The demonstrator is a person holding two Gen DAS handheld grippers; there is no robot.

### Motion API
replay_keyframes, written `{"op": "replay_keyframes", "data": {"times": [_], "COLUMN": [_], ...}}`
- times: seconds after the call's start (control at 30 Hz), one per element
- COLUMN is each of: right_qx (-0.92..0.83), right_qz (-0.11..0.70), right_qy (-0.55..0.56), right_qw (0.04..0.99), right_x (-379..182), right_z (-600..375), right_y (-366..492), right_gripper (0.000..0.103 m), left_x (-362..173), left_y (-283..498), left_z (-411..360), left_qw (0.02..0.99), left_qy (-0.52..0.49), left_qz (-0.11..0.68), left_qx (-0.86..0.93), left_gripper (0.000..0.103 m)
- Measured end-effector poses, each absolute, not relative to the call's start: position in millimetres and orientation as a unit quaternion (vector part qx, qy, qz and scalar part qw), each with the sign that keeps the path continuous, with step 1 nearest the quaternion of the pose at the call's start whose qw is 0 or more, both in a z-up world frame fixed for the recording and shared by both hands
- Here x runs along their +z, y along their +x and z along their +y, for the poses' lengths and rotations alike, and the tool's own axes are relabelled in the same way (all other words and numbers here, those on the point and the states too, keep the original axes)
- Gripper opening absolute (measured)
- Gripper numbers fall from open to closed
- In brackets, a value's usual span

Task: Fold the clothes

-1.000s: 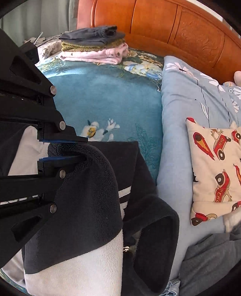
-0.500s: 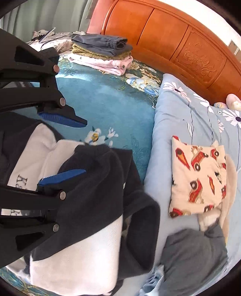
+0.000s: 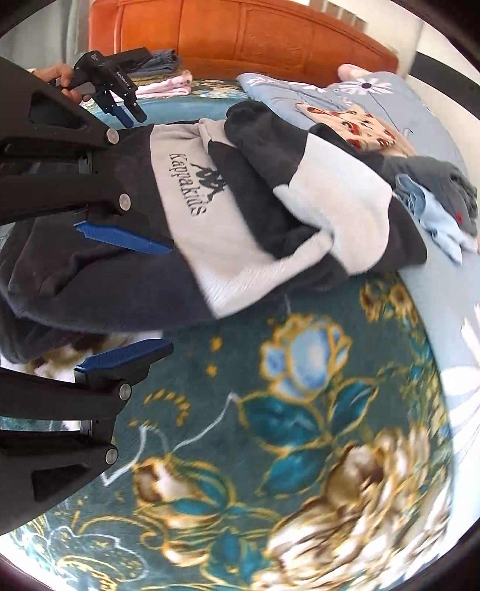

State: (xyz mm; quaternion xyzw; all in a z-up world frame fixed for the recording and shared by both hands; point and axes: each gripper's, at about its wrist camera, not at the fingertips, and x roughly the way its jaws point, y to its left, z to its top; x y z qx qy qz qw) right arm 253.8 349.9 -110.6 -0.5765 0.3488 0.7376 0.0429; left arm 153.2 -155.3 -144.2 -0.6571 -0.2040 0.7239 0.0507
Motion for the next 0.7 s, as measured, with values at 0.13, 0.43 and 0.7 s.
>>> {"op": "replay_keyframes", "data": {"times": [0.13, 0.43, 0.7], "right_qx": [0.723, 0.739, 0.733], "right_qz": [0.378, 0.372, 0.368], "right_qy": [-0.577, -0.561, -0.568], "right_qw": [0.035, -0.013, -0.07], "right_x": [-130.0, -143.1, -146.7], "right_z": [348.9, 335.6, 317.5], "right_y": [286.7, 311.5, 327.1], "right_gripper": [0.051, 0.052, 0.053], "left_x": [-156.4, -166.8, -169.9], "left_y": [162.6, 197.0, 218.4], "left_z": [-157.1, -161.1, -173.7], "left_qw": [0.035, 0.026, 0.037], "left_qy": [-0.687, -0.709, -0.72], "left_qz": [-0.181, -0.195, -0.228], "left_qx": [0.702, 0.677, 0.655], "left_gripper": [0.057, 0.057, 0.057]}}
